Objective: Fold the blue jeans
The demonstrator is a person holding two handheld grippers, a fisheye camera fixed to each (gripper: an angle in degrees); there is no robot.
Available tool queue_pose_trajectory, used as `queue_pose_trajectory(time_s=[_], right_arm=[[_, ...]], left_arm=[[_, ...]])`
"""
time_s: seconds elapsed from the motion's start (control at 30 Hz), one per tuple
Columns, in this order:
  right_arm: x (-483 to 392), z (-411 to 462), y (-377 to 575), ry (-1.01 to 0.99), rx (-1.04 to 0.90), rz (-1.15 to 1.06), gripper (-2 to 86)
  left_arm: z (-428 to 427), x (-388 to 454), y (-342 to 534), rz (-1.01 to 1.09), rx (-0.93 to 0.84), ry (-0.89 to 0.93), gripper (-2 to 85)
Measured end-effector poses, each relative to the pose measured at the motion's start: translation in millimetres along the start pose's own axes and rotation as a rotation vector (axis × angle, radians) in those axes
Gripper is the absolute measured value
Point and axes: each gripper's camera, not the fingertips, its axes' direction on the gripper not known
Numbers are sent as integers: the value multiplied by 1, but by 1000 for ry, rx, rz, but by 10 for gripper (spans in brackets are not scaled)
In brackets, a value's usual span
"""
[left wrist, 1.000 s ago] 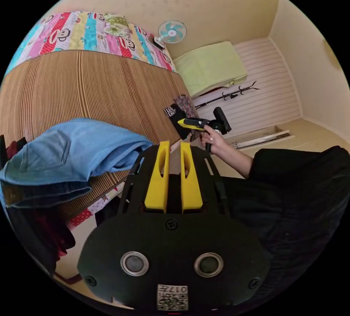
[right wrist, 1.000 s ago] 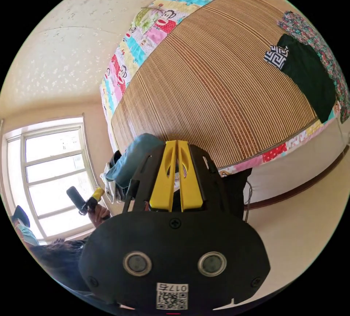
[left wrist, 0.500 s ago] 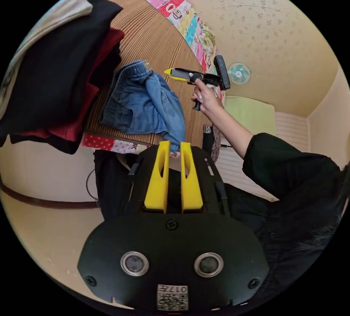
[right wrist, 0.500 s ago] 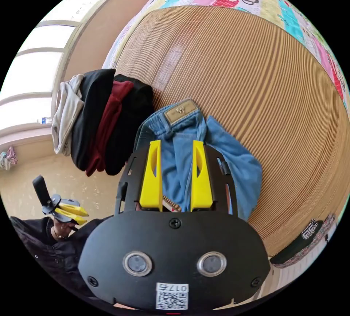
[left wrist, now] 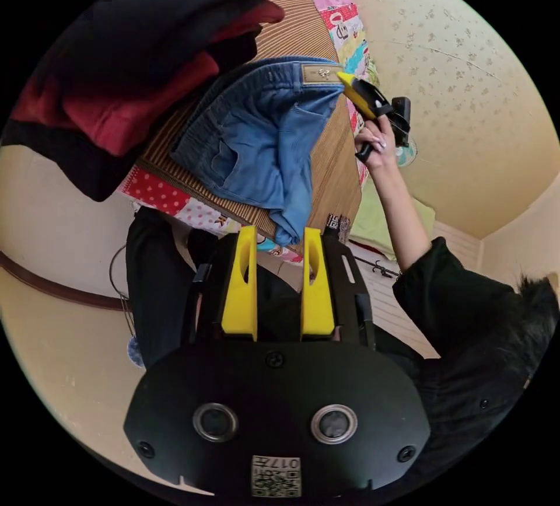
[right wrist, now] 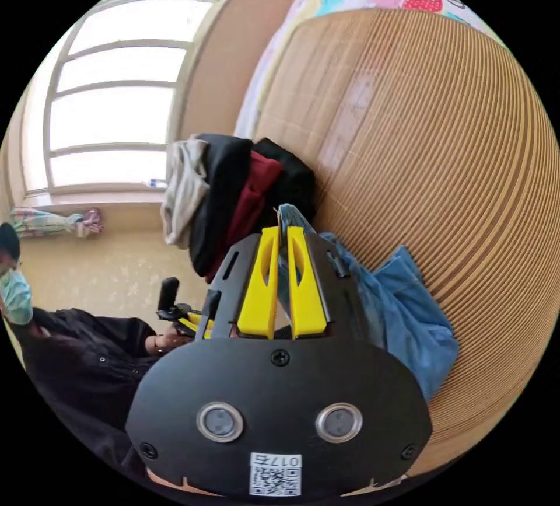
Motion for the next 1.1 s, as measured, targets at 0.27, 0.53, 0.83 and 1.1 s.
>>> queue_pose_trajectory(time_s=[0.27,0.53,0.83,1.1], right_arm=[[-223,-146,118,-291,260,-458,29],[-454,-294,236,-395,345,-1073,26],[-557,-372,321,-605,556,-1405,24],[-528,-391,310,-951,698,-1311,20]], left_arm=[[-64,73,15,307,261,-22,141],[-168,196,-10,708,353,470,166],[-142,384,-75,965,-171,537,218],[92,446,39,808,-1258,1152,255]])
